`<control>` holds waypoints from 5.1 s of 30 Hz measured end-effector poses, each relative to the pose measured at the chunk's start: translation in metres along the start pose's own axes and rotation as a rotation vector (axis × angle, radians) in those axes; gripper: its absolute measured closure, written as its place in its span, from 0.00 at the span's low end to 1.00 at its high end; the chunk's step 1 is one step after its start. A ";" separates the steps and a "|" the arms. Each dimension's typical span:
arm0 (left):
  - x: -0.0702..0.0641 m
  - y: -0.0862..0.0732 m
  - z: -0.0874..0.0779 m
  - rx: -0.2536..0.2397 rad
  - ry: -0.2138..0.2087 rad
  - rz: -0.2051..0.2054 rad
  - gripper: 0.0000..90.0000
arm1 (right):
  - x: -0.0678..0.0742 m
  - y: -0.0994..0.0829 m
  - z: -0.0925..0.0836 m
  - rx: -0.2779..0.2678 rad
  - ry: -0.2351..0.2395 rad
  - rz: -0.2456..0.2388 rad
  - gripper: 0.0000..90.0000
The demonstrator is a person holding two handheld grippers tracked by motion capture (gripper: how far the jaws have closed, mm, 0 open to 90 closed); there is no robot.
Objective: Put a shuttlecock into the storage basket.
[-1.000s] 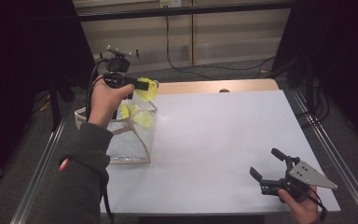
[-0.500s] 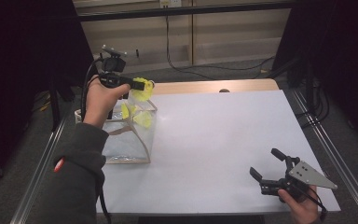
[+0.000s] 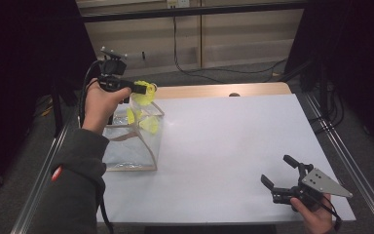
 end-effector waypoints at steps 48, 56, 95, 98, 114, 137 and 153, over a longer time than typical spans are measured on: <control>0.022 -0.009 -0.021 -0.011 0.042 -0.032 0.97 | 0.000 0.000 0.000 0.003 0.000 -0.001 0.01; 0.026 -0.011 -0.026 -0.019 0.046 -0.039 0.97 | 0.000 0.000 0.000 0.004 0.000 0.002 0.01; 0.043 -0.018 -0.040 -0.024 0.090 -0.061 0.97 | 0.000 0.000 0.000 0.002 0.001 0.000 0.01; 0.044 -0.019 -0.041 -0.024 0.090 -0.066 0.97 | 0.000 0.000 0.000 0.002 0.002 0.000 0.01; 0.049 -0.022 -0.044 -0.021 0.107 -0.070 0.97 | 0.000 0.000 0.000 0.002 0.002 -0.001 0.01; 0.057 -0.028 -0.045 -0.008 0.133 -0.076 0.97 | 0.001 0.000 0.000 0.002 0.002 0.001 0.01; 0.061 -0.034 -0.039 0.002 0.137 -0.086 0.97 | 0.000 0.000 0.001 0.003 0.002 -0.001 0.01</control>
Point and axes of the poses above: each handheld gripper's, and its own axes: z roughly forward along the jaws, y roughly out of its top, x roughly to its left, the point moved 2 cm from there along z, roughly forward along the jaws, and after that the axes turned 4 degrees about x, right-handed, at the moved point
